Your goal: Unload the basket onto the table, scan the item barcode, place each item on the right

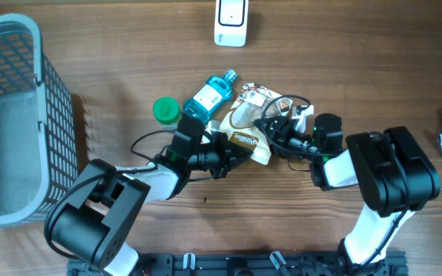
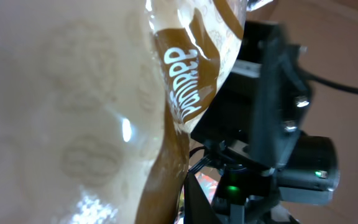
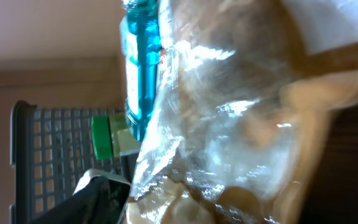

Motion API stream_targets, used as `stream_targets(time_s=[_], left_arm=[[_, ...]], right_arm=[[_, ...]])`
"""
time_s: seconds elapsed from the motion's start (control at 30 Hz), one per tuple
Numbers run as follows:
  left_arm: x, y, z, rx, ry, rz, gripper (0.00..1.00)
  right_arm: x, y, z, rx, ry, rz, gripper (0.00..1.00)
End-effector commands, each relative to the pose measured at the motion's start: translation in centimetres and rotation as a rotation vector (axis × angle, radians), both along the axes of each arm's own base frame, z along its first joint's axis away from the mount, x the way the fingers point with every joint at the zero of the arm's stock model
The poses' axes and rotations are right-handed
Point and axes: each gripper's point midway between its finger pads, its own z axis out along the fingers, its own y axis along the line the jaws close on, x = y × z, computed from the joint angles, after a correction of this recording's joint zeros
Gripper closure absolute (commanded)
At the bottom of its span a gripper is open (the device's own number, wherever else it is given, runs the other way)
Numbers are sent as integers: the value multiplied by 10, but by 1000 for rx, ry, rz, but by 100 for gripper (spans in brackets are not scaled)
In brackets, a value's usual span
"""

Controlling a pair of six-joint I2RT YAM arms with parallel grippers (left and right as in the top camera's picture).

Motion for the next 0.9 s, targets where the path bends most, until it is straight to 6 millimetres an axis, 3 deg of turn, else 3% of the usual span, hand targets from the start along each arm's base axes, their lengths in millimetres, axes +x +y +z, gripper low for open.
stream_targets(time_s=[0.0, 0.1, 0.13, 0.27, 0.47, 0.6, 0.77, 0.87], left_arm=[[-4, -1, -3, 1, 12, -12, 96], [-4, -1, -3, 1, 12, -12, 96], [-4, -1, -3, 1, 12, -12, 96], [-4, -1, -4, 3, 15, -12, 96], [-5, 0, -7, 25, -21, -32, 95], [-2, 2, -8, 43, -83, -42, 74], [5, 9, -8, 45, -93, -22, 33], [10, 12, -6, 44, -119, -16, 0]], right_arm=[[-11, 2, -27, -18, 143, -67, 32], [-12, 6, -26, -17, 140, -61, 47], [-12, 5, -26, -17, 139, -61, 58], [-11, 5, -26, -22, 133, -62, 84], [-8, 6, -19, -96, -35, 1, 95], [-3, 9, -7, -121, -172, 46, 95], [1, 10, 16, -96, -315, 91, 95], [4, 3, 24, -84, -358, 93, 95]])
